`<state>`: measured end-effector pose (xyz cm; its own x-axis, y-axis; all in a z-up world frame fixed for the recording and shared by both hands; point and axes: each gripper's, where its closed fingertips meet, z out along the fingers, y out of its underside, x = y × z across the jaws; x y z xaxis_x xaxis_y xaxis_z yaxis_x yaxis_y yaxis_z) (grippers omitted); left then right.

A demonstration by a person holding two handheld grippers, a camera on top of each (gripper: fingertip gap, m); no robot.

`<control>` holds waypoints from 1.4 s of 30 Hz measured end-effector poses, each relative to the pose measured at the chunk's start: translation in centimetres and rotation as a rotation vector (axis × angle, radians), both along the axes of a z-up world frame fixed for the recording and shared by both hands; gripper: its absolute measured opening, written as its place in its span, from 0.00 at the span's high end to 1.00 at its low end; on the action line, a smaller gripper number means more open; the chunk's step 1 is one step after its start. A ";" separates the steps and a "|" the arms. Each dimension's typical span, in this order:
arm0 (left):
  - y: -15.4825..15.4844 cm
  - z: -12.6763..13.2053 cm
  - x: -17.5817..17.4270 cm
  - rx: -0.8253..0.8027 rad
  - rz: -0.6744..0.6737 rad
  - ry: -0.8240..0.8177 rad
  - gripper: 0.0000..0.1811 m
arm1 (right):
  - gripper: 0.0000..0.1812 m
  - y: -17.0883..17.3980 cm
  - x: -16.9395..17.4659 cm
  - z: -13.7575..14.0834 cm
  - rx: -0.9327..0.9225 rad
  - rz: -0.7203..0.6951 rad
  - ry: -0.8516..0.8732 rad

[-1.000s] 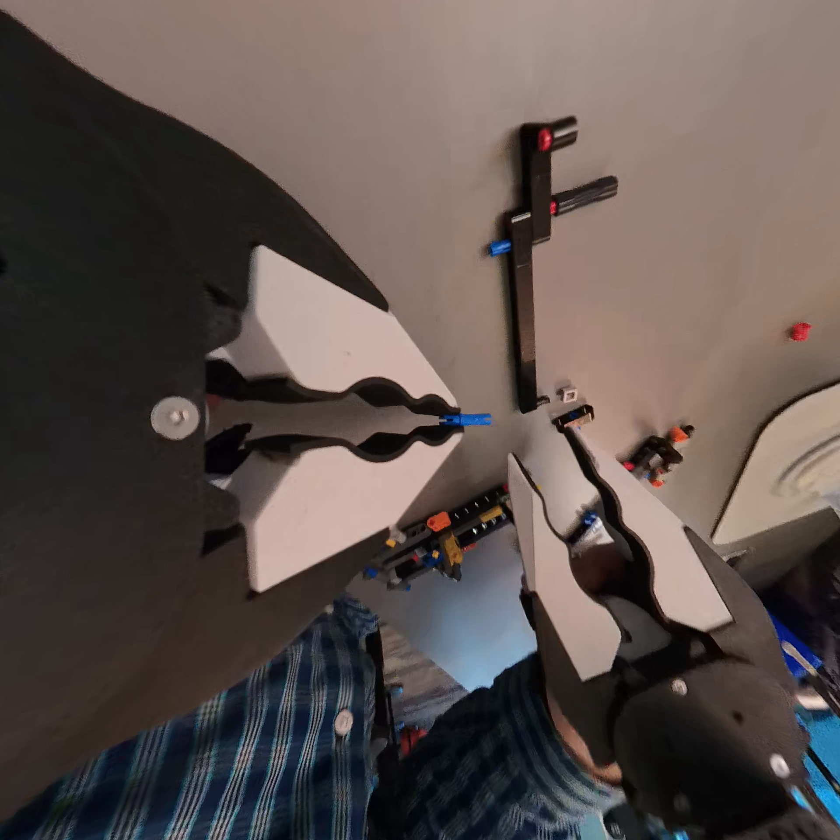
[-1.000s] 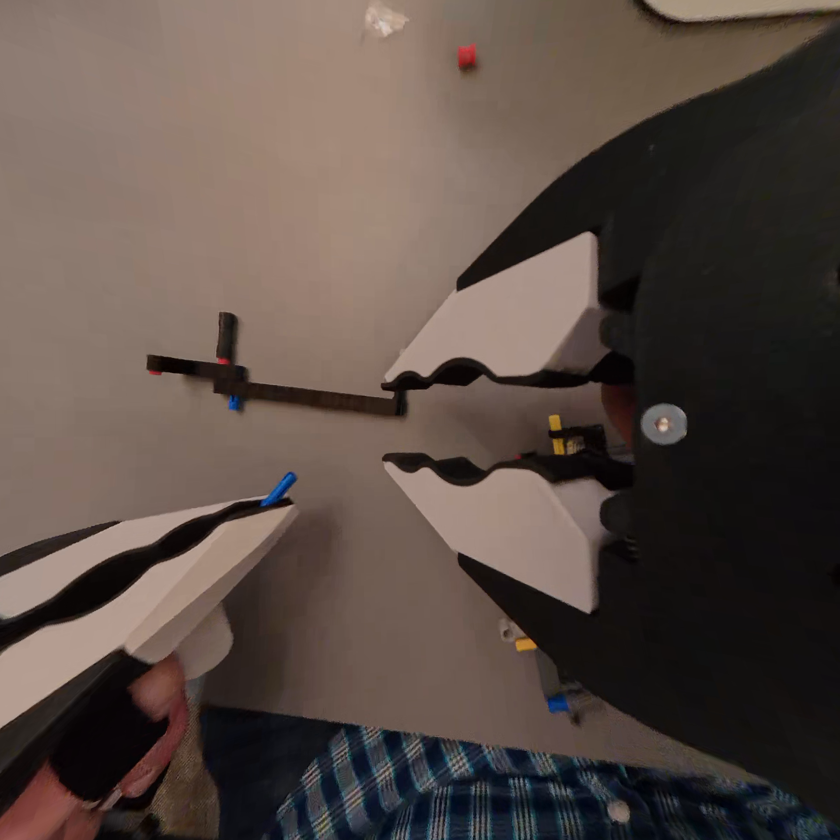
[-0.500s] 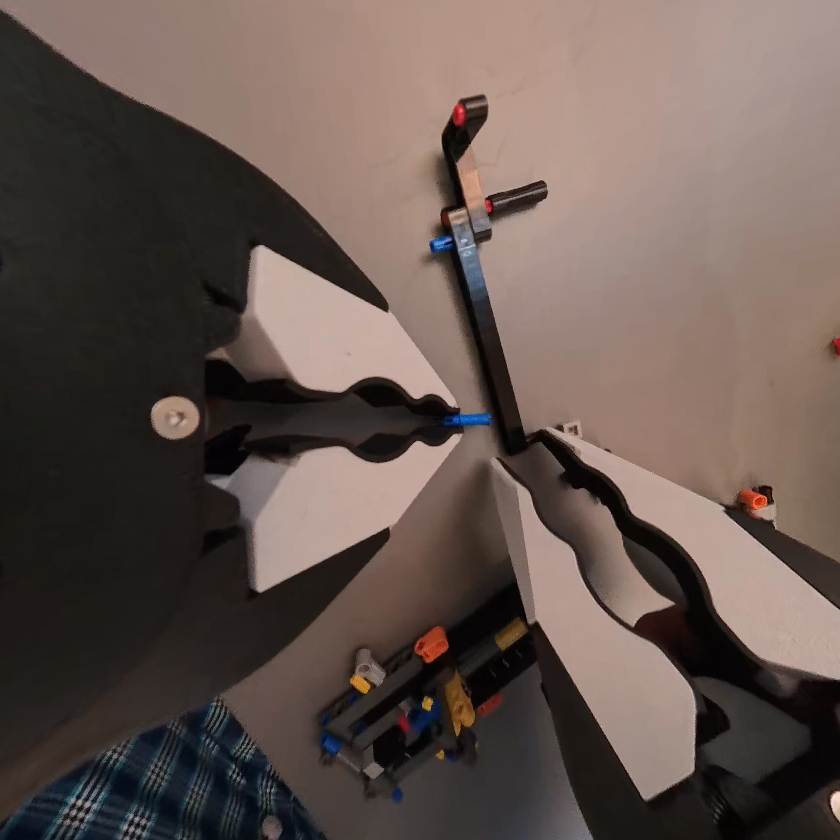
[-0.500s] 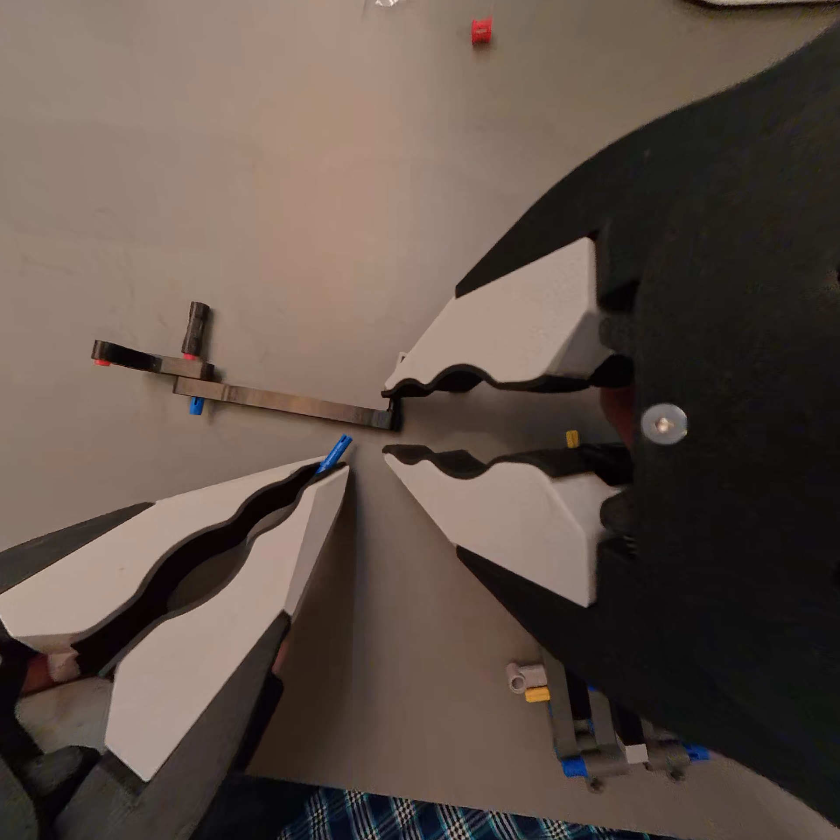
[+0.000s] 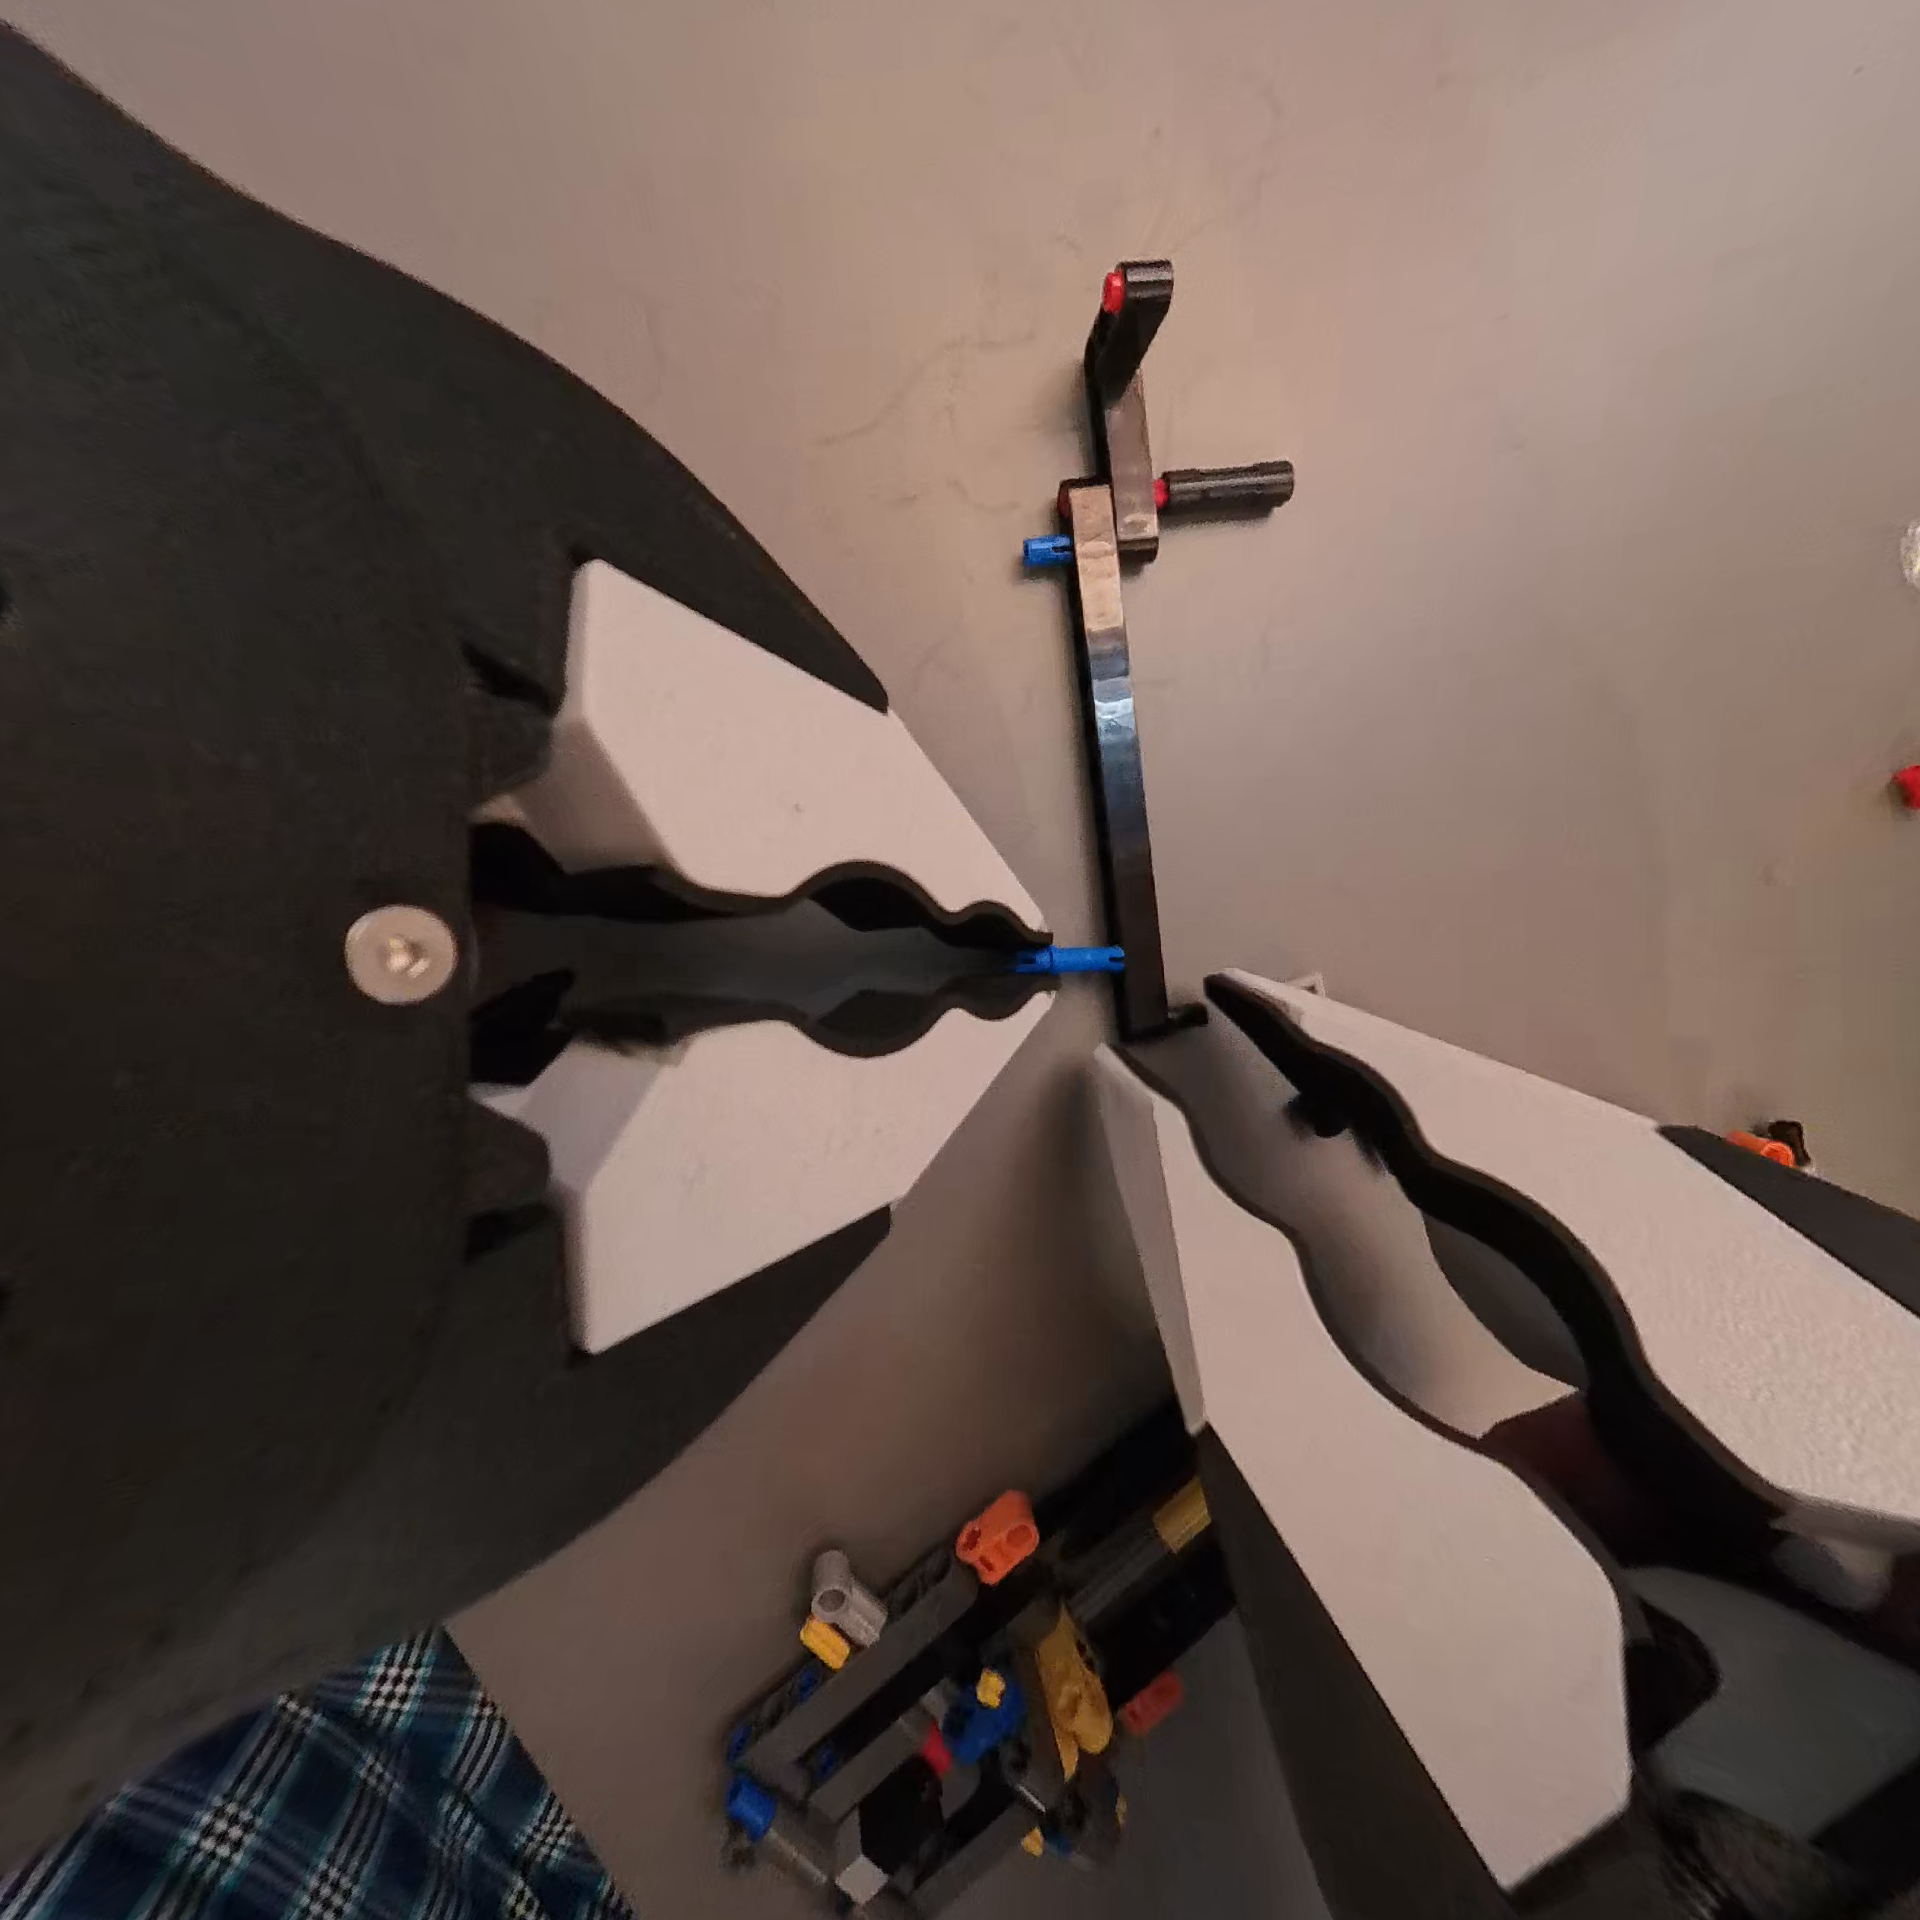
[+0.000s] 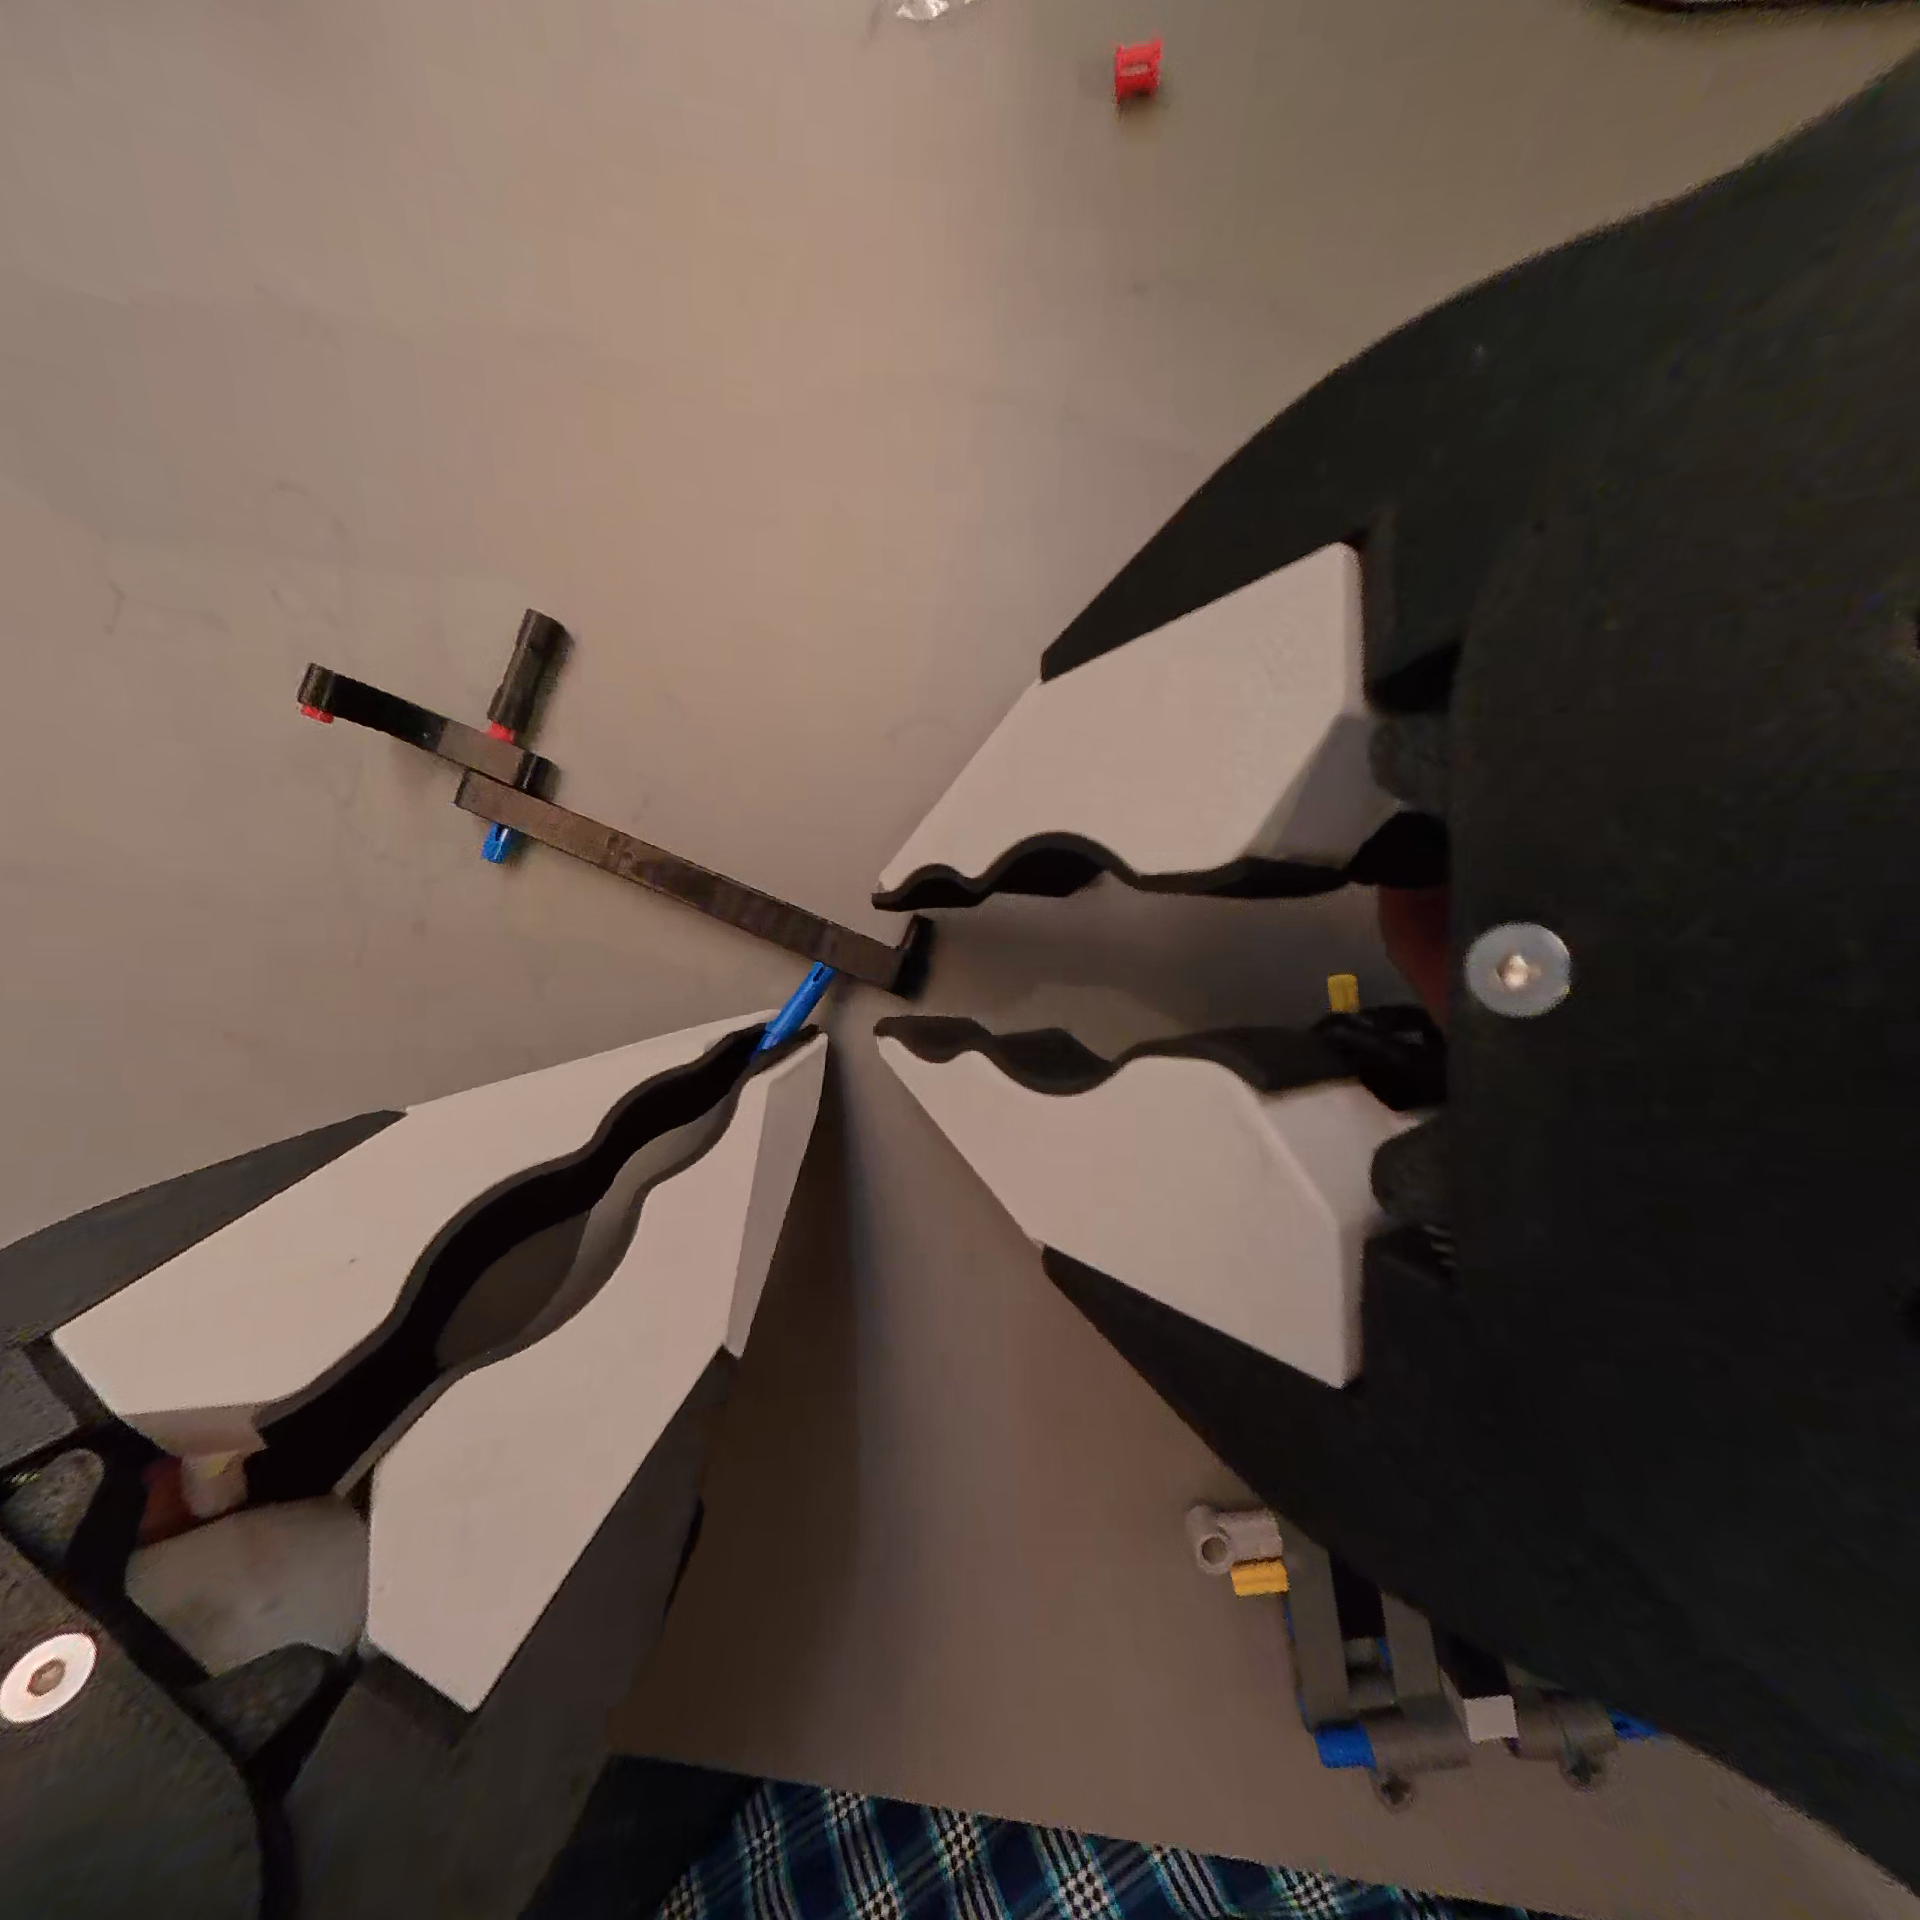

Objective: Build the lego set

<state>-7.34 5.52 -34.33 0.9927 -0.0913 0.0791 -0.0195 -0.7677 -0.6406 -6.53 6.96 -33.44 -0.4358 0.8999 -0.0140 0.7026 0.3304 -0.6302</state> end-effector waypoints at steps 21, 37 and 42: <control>-0.2 0.0 -0.4 0.024 -0.006 0.089 0.94 | 0.89 3.5 1.8 2.5 0.015 -0.075 0.030; -0.5 0.0 -1.0 0.034 -0.011 0.128 0.95 | 0.90 2.9 2.4 2.4 0.024 -0.074 0.052; -0.3 0.0 -1.1 0.036 -0.014 0.148 0.98 | 0.90 2.7 2.2 2.2 0.026 -0.066 0.047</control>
